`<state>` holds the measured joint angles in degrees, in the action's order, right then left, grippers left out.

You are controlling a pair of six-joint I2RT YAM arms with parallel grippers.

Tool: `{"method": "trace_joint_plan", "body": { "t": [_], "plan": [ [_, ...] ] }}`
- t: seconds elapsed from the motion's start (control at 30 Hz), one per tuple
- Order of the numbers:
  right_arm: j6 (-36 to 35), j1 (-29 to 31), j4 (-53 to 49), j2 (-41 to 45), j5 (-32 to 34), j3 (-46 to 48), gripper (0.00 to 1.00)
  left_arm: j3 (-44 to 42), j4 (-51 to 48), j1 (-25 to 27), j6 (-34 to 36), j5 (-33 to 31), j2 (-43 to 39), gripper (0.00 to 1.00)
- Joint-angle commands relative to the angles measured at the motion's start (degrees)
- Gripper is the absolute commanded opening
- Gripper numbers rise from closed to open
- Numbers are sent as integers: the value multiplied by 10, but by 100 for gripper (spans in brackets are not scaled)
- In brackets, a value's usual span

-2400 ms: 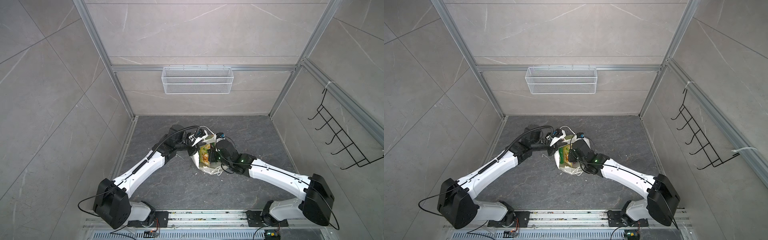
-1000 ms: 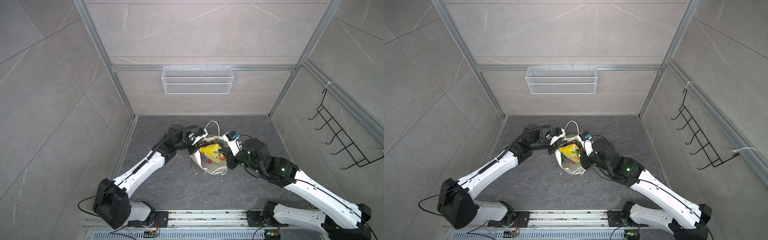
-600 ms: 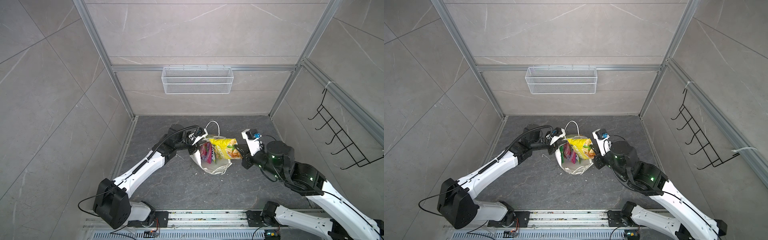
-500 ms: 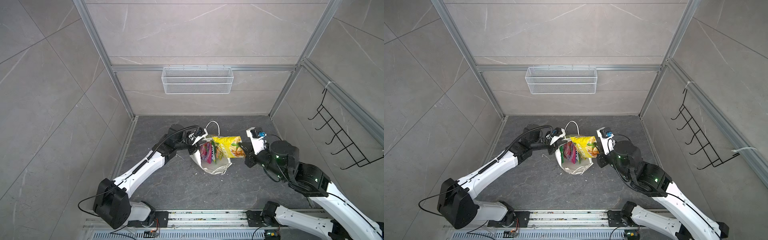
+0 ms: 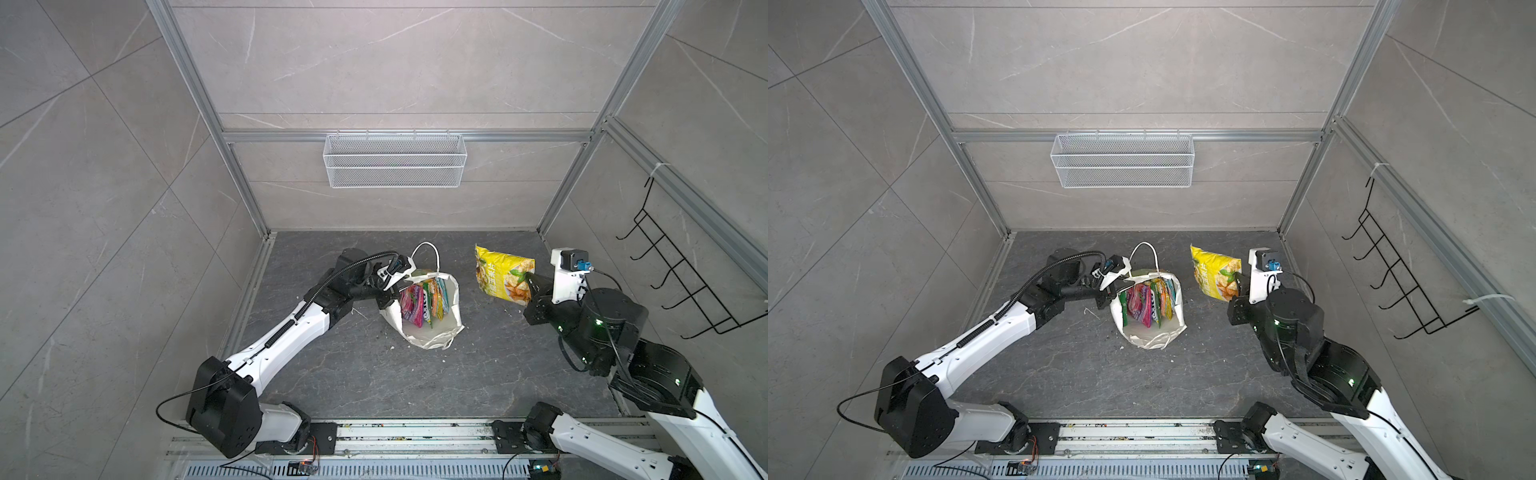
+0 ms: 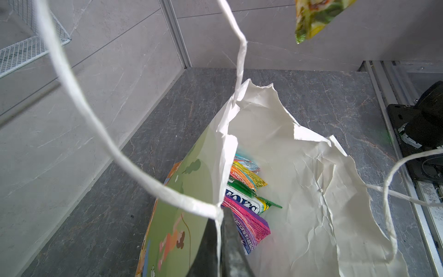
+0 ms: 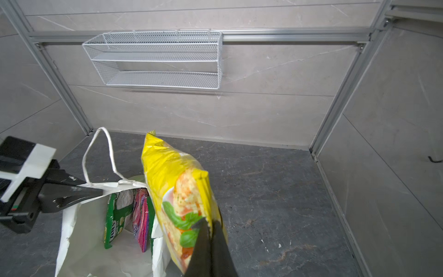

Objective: Take the snacks out of the paper bag
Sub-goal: 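Grasp the yellow chip bag with the right gripper and lift it out, then carry the yellow chip bag away from the bag and release it on the table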

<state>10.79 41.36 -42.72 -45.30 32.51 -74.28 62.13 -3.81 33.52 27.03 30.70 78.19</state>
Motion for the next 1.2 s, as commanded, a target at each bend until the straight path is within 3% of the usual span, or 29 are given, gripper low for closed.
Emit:
{"method": "trace_joint_plan", "body": {
  "t": [0.0,0.07,0.13,0.27,0.63,0.83,0.9,1.07,1.17],
  "plan": [
    [40,-94,4,-48,-72,23,0,4,37,3,2,39,-5,0],
    [64,-208,29,-81,-209,40,0,1,38,3,6,42,-7,0],
    [87,-286,75,-115,-321,63,0,-2,35,4,15,43,-10,0],
    [127,-365,174,-200,-459,92,0,-4,22,3,31,36,-14,0],
    [210,-455,339,-353,-656,117,0,9,0,2,50,3,-5,0],
    [174,-473,306,-436,-683,87,0,15,0,2,51,14,2,0],
    [151,-473,268,-449,-642,72,0,17,-2,2,50,14,3,0],
    [192,-481,289,-468,-586,98,0,17,-1,2,48,15,3,0],
    [278,-511,377,-446,-556,168,0,13,8,3,44,12,0,0]
  ]
}}
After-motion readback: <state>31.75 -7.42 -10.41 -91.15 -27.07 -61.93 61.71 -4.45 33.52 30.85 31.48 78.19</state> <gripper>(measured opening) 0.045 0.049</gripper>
